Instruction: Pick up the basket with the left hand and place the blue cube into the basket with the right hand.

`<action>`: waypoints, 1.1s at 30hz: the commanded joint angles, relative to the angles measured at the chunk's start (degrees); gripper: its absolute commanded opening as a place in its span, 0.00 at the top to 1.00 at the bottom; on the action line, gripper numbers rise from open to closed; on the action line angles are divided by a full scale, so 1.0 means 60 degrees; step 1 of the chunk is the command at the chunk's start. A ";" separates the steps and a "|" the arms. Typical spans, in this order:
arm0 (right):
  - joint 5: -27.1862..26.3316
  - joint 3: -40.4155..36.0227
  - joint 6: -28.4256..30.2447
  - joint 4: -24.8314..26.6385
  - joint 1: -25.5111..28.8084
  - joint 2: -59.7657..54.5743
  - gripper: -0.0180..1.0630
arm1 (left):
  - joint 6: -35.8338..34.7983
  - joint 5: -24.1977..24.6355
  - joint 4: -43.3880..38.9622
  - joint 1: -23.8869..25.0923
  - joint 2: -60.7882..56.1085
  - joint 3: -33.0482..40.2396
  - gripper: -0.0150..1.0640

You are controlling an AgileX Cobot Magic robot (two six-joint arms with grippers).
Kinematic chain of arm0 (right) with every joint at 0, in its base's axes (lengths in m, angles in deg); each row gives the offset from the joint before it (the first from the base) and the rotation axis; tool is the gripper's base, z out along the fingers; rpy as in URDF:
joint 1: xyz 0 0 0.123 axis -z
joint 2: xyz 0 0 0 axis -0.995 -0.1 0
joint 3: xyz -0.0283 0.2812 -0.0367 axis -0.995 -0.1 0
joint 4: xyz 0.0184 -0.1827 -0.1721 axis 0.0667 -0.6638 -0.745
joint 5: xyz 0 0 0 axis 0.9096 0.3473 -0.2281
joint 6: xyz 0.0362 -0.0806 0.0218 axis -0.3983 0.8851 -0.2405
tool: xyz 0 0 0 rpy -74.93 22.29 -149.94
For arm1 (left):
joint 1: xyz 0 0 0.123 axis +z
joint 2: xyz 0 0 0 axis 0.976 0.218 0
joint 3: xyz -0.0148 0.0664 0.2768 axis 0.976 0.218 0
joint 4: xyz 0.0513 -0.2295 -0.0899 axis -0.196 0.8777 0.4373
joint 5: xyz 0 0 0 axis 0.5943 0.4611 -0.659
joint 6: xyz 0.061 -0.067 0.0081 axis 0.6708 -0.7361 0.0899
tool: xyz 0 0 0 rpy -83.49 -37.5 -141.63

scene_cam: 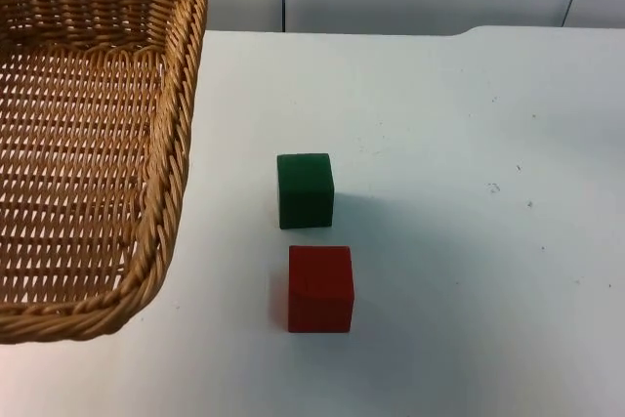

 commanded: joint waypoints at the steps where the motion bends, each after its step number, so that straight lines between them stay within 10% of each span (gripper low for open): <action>1: 0.0000 0.0062 0.0391 -0.0079 -0.0218 0.0552 0.99 | -0.0177 0.0052 0.0193 0.0032 0.0059 0.0025 0.99; 19: 0.0846 -0.0257 0.3276 0.0796 -0.3220 0.1662 0.99 | -0.0030 0.0032 0.0636 0.0032 0.1276 0.0025 0.99; 33: -0.0292 -0.2532 0.4073 0.2701 -0.3184 0.1574 0.99 | 0.0132 0.0240 0.0839 0.0032 0.1276 0.0025 0.99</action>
